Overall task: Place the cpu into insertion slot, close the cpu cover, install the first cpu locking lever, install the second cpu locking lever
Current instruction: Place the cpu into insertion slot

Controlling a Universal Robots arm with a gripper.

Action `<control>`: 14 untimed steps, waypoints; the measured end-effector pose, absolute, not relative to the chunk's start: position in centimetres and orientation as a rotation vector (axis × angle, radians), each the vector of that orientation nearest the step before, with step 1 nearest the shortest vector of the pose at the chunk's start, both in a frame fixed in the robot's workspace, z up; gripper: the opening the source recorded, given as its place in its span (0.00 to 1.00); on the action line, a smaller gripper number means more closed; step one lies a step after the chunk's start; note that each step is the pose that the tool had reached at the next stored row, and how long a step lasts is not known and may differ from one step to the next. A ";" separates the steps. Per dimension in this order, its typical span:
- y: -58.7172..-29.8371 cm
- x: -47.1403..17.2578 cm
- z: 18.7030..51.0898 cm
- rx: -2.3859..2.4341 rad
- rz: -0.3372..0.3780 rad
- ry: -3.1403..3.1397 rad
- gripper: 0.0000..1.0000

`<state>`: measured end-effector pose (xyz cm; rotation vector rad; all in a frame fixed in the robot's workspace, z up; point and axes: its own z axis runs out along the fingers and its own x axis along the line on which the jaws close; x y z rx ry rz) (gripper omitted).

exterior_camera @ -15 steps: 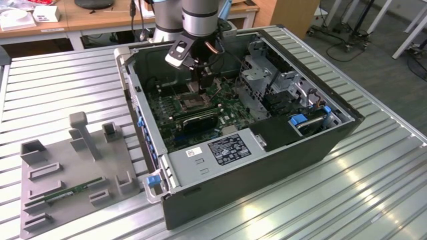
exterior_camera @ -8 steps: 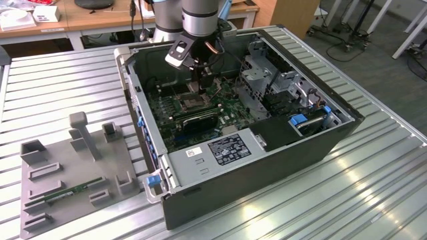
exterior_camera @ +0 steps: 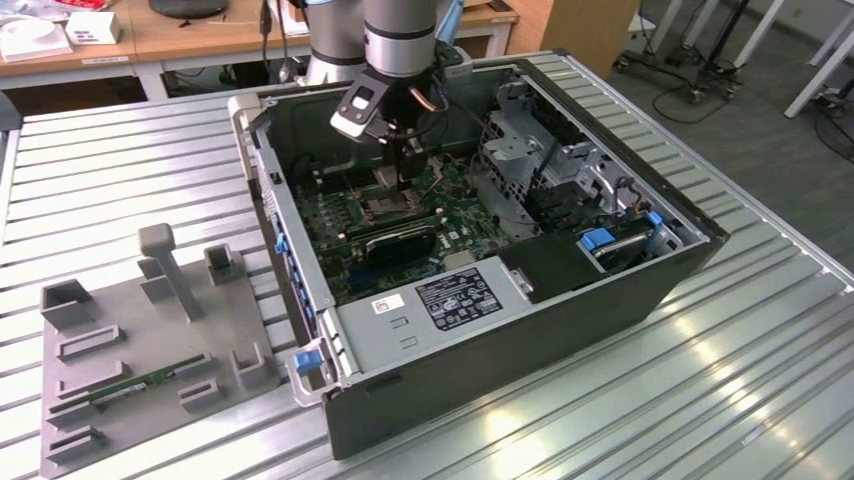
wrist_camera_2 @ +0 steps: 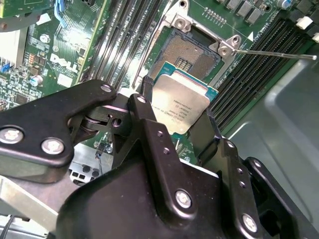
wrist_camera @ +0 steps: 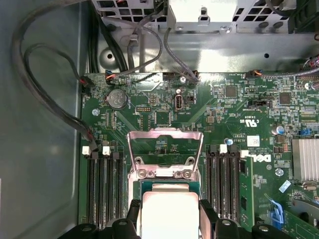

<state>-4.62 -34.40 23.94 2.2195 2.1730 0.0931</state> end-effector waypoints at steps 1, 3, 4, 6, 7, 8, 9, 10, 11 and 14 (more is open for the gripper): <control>-34.4 -4.6 23.8 2.220 0.093 2.173 0.54; -34.4 -4.6 23.5 2.220 0.093 2.173 0.54; -34.4 -4.6 23.3 2.220 0.093 2.173 0.54; -34.4 -4.6 23.1 2.220 0.093 2.173 0.54; -34.4 -4.6 23.1 2.219 0.093 2.173 0.54; -34.4 -4.6 23.1 2.219 0.093 2.173 0.54; -34.4 -4.6 23.0 2.220 0.093 2.173 0.54; -34.4 -4.6 22.9 2.220 0.093 2.173 0.54; -34.4 -4.6 22.9 2.220 0.093 2.173 0.54; -34.4 -4.6 22.9 2.220 0.093 2.173 0.54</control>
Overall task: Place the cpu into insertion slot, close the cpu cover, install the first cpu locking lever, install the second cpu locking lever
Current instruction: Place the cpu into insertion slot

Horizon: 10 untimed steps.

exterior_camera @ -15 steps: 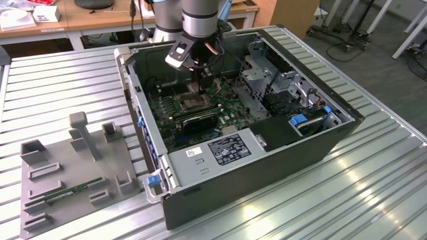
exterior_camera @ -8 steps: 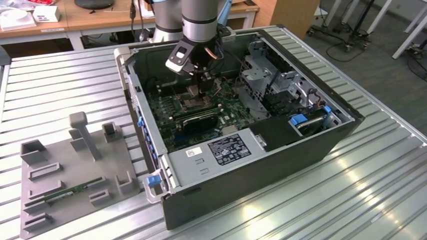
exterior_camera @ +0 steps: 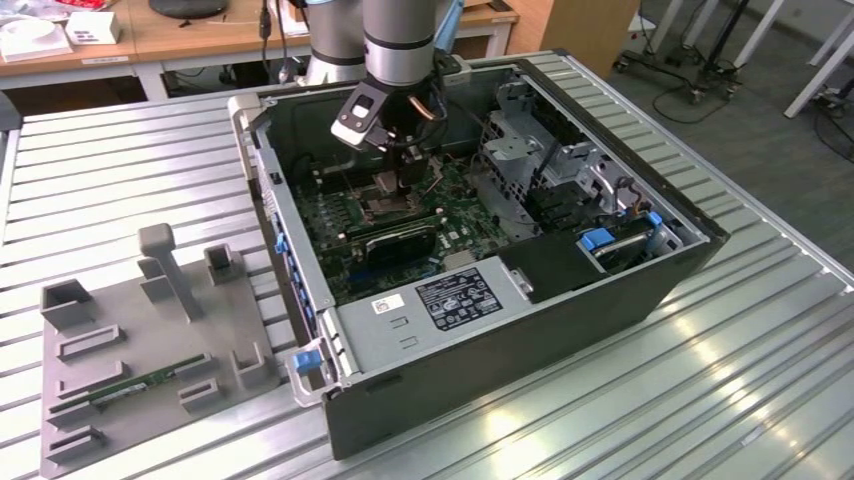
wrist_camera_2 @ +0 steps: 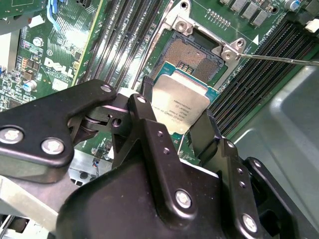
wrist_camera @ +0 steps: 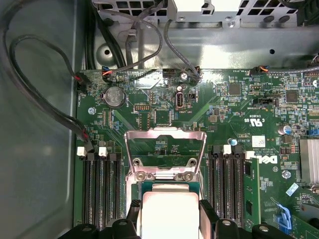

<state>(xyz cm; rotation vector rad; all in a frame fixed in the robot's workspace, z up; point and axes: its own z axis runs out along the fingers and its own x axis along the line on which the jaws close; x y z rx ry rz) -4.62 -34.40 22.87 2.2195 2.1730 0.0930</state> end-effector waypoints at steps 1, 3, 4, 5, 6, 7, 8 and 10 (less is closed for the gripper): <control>-34.4 -4.6 22.9 2.219 0.093 2.173 0.54; -34.4 -4.6 22.9 2.220 0.093 2.173 0.54; -34.4 -4.6 22.8 2.220 0.094 2.173 0.54; -34.4 -4.6 22.8 2.220 0.094 2.173 0.54; -34.4 -4.6 22.7 2.219 0.093 2.173 0.54; -34.4 -4.6 22.6 2.220 0.093 2.173 0.54; -34.4 -4.6 22.5 2.220 0.093 2.173 0.54; -34.4 -4.6 22.3 2.220 0.093 2.172 0.54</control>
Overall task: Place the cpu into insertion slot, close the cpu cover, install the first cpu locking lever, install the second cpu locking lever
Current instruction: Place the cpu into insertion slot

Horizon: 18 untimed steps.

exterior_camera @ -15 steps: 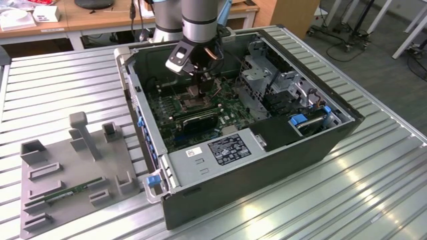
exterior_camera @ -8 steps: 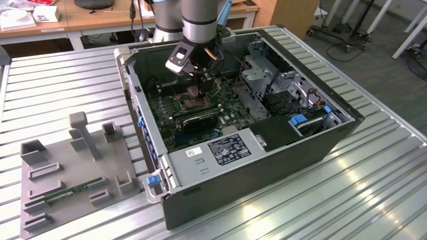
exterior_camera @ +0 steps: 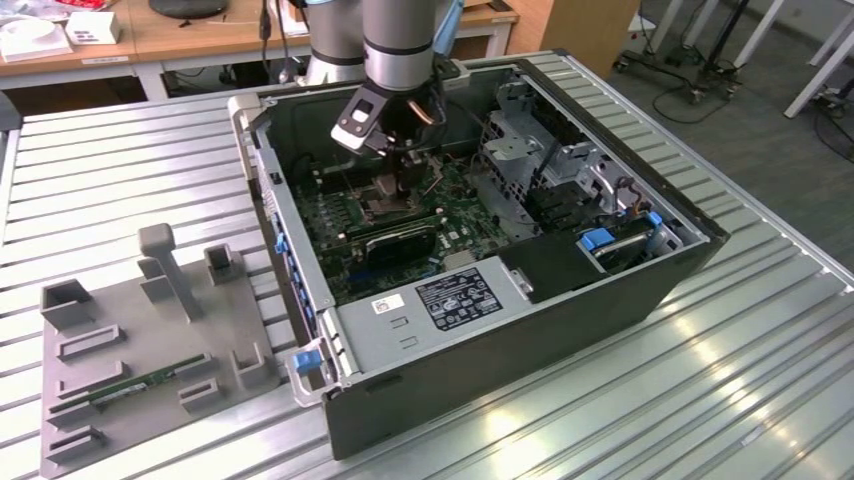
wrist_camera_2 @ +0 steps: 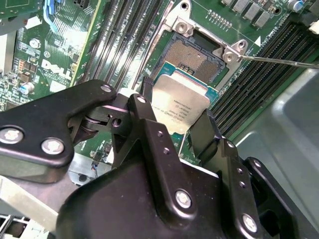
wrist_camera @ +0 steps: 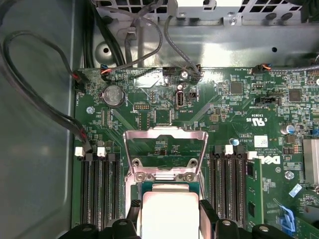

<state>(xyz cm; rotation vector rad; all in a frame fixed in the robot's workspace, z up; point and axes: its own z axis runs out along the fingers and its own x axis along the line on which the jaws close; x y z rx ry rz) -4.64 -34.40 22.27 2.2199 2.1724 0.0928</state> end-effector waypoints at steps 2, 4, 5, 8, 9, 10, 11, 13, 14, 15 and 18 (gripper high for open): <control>-34.4 -4.7 22.0 2.220 0.093 2.172 0.54; -34.4 -4.8 21.8 2.221 0.093 2.172 0.54; -34.4 -4.8 21.8 2.221 0.093 2.172 0.54; -34.3 -5.1 21.6 2.222 0.093 2.171 0.54; -34.3 -5.2 21.5 2.222 0.093 2.170 0.54; -34.3 -5.3 21.4 2.222 0.093 2.170 0.54; -34.3 -5.4 21.4 2.223 0.093 2.169 0.54; -34.3 -5.5 21.2 2.223 0.093 2.169 0.54; -34.3 -5.5 21.2 2.223 0.093 2.169 0.54; -34.3 -5.5 21.1 2.223 0.093 2.169 0.54; -34.3 -5.6 20.8 2.224 0.094 2.169 0.54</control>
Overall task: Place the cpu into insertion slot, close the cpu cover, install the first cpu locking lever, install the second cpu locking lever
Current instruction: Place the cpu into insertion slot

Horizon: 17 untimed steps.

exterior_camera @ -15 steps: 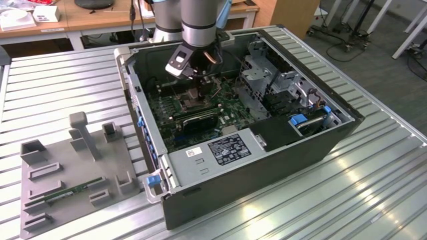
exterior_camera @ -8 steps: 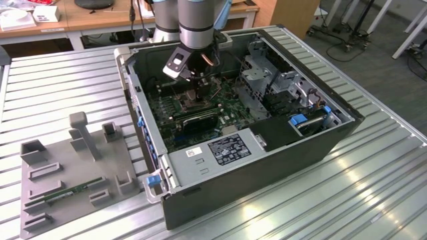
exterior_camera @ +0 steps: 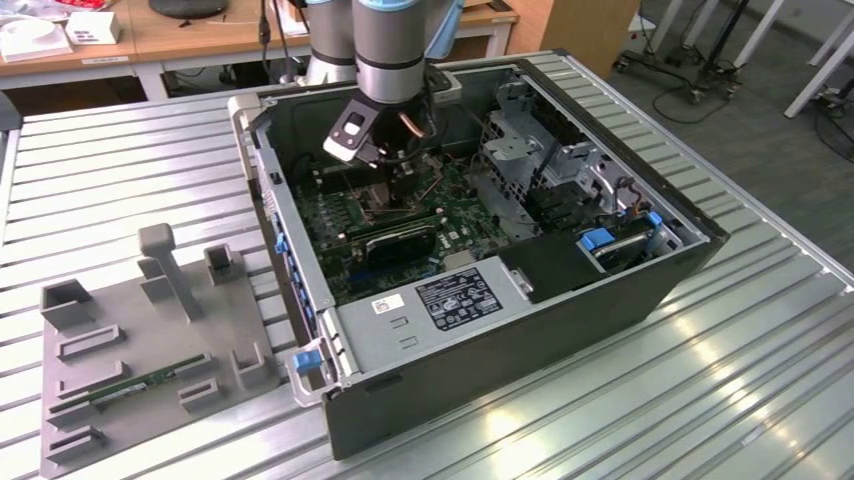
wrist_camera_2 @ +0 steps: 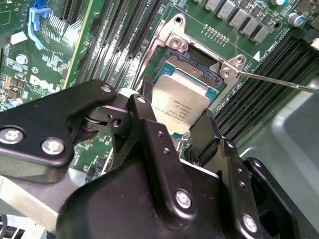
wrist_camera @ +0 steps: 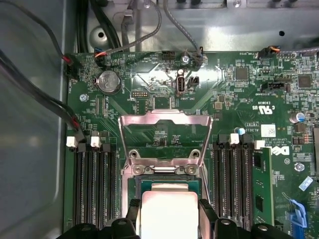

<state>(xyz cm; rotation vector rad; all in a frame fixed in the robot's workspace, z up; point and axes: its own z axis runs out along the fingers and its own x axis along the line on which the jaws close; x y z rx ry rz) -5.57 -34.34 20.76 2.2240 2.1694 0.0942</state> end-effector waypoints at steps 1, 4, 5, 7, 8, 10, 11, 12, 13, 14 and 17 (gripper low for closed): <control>-34.3 -5.6 20.7 2.224 0.094 2.169 0.54; -34.3 -5.6 20.6 2.224 0.094 2.170 0.54; -34.3 -5.6 20.5 2.224 0.095 2.169 0.54; -34.3 -5.6 20.5 2.224 0.095 2.170 0.54; -34.3 -5.6 20.5 2.224 0.095 2.170 0.54; -34.3 -5.6 20.4 2.224 0.094 2.170 0.54; -34.3 -5.6 20.3 2.224 0.094 2.170 0.54; -34.3 -5.6 20.2 2.224 0.095 2.170 0.54; -34.3 -5.6 20.2 2.224 0.094 2.169 0.54; -34.3 -5.6 20.1 2.224 0.094 2.170 0.54; -34.3 -5.6 20.1 2.224 0.094 2.169 0.54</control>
